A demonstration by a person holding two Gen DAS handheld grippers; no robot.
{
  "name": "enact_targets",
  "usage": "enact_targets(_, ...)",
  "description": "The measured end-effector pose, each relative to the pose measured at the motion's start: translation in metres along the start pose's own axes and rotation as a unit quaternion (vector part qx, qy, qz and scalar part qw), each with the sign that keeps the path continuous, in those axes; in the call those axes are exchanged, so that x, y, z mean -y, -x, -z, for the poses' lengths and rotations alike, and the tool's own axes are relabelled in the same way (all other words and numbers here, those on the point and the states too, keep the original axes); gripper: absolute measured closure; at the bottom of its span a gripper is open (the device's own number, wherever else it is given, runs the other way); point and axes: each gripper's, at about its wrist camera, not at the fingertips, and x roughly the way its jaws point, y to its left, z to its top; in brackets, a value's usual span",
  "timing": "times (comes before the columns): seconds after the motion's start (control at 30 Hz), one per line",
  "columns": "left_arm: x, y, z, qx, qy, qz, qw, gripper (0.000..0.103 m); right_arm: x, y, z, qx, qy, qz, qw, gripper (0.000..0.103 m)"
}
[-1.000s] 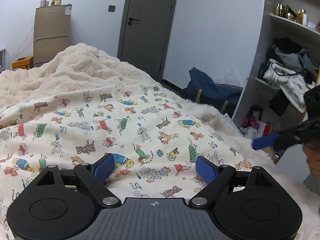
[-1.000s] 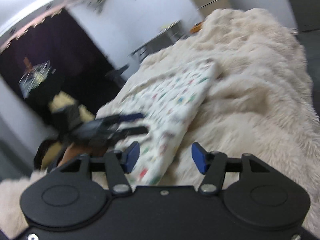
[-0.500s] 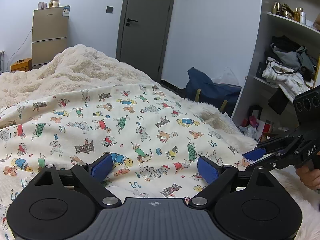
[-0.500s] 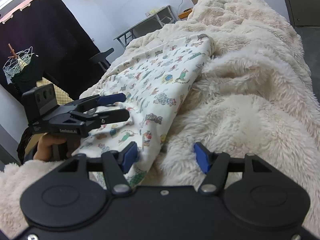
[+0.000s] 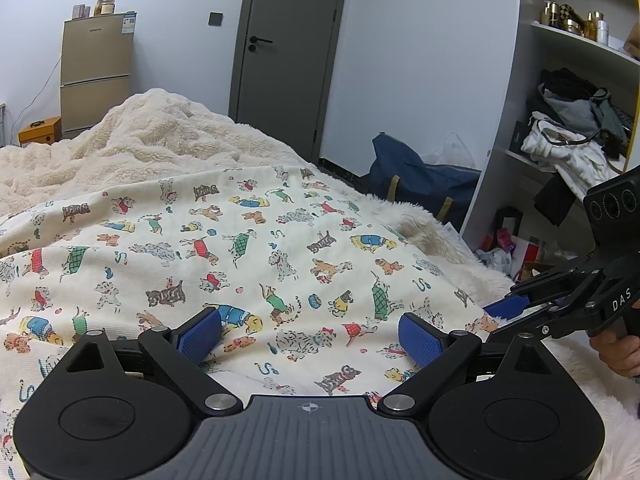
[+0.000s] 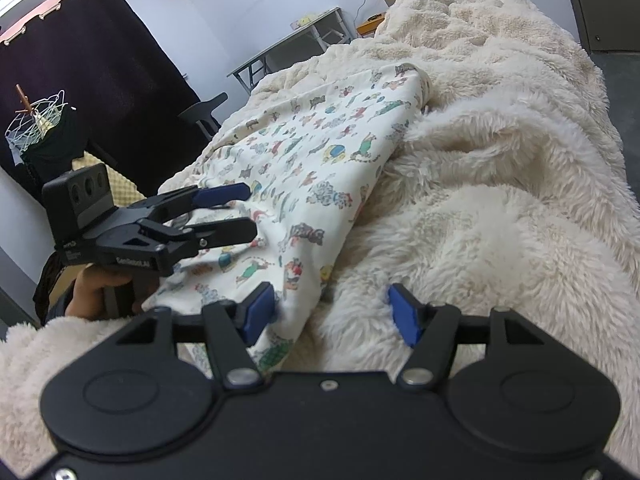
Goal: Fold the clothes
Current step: 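Open the right gripper and release the flattened garment on the blanket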
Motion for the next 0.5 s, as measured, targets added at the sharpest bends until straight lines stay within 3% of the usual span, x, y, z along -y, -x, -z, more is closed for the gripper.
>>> enact_targets(0.5, -0.0001, -0.0002, -0.0007, -0.001, 0.0, 0.001, 1.0, 0.009, -0.0015, -0.0024, 0.0009, -0.004, 0.006, 0.004, 1.0, 0.04)
